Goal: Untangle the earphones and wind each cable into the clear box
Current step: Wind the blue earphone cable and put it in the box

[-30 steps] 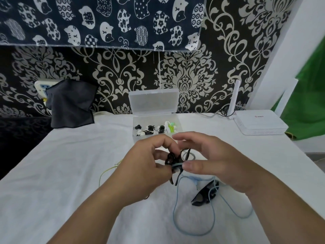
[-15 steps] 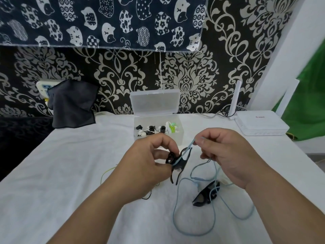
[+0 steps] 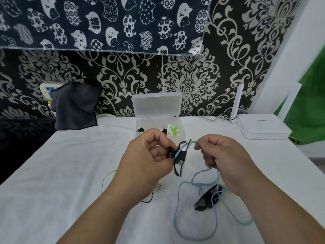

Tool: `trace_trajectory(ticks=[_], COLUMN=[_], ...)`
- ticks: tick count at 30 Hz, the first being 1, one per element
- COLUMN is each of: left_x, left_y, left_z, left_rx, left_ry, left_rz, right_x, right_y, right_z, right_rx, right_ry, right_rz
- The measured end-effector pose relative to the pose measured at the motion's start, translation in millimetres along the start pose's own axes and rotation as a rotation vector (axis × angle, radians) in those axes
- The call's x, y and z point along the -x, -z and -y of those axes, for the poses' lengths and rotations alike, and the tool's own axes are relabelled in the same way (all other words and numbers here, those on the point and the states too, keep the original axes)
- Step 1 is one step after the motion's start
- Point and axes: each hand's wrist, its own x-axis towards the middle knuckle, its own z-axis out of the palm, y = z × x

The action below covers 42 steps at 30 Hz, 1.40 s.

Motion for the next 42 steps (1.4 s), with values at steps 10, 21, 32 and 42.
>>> trace_trajectory(ticks=[10,21,32,42], left_x=[0.2,-6.2,1.6,4.7], left_y=[-2.1,7.4,0.9,-0.2], left_z=[-4.0,6.7,7.6,4.5], left_rx=[0.090,0.037,-0.534,-0.477], left_ry=[-0.038,-0.079,-0.273,-0.144], left_rz=[0.009,-0.229,-0.262,-0.052], right_x=[5.1,24.1,26.4,17.1], right_y=[-7.9,-30.9,-23.5,3.0], right_z=[2.0,9.3,21.9,32.0], right_rx=[0.134,0.211,0.128,0.101], right_ry=[0.021,-0.036,-0.038,0.162], right_rz=[0.029,0.479,0.451,0.062])
